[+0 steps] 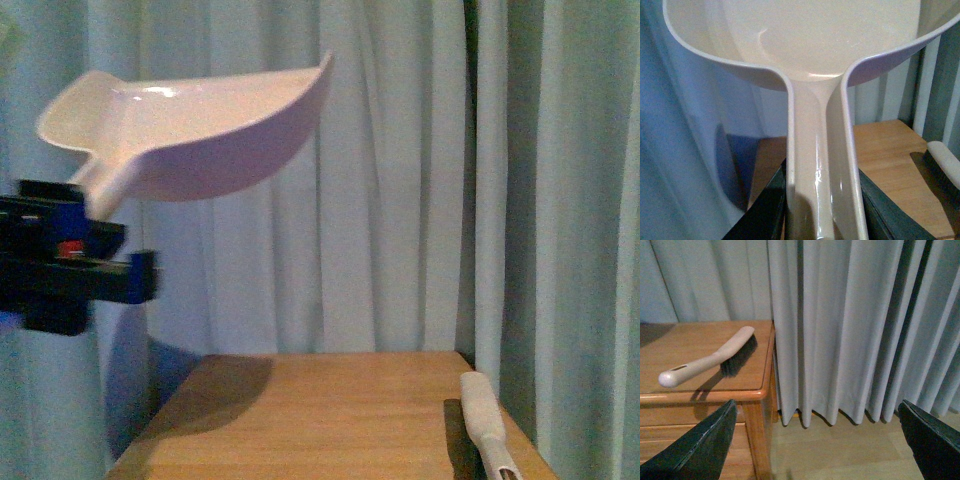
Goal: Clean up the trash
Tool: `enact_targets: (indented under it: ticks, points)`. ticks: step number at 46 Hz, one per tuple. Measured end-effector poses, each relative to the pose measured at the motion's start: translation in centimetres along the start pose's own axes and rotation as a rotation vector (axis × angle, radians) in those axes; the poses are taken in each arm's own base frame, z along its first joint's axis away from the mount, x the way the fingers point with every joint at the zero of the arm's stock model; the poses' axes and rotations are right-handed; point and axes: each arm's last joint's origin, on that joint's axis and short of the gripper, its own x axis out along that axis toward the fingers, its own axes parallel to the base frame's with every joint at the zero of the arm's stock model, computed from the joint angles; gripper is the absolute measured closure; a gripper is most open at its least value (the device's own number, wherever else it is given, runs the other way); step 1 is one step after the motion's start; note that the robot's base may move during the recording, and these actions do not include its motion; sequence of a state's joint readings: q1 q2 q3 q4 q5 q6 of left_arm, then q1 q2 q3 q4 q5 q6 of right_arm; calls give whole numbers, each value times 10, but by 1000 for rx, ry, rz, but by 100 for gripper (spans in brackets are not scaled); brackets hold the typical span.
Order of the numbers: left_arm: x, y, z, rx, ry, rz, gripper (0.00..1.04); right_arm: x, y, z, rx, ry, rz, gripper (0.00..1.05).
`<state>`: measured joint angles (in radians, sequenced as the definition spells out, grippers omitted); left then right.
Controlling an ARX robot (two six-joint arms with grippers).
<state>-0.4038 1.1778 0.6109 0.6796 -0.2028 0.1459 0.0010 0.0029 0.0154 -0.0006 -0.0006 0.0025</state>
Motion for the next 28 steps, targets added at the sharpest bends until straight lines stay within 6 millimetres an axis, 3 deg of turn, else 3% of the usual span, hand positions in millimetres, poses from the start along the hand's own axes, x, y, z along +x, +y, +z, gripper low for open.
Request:
enact_targets:
  ticks: [10, 21, 28]
  points:
    - [-75, 41, -4, -10, -86, 64, 77, 0, 0, 0, 0, 0, 0, 7]
    - [-142, 55, 7, -75, -222, 94, 77, 0, 0, 0, 0, 0, 0, 7]
    - [-152, 58, 2, -123, -250, 77, 77, 0, 0, 0, 0, 0, 0, 7]
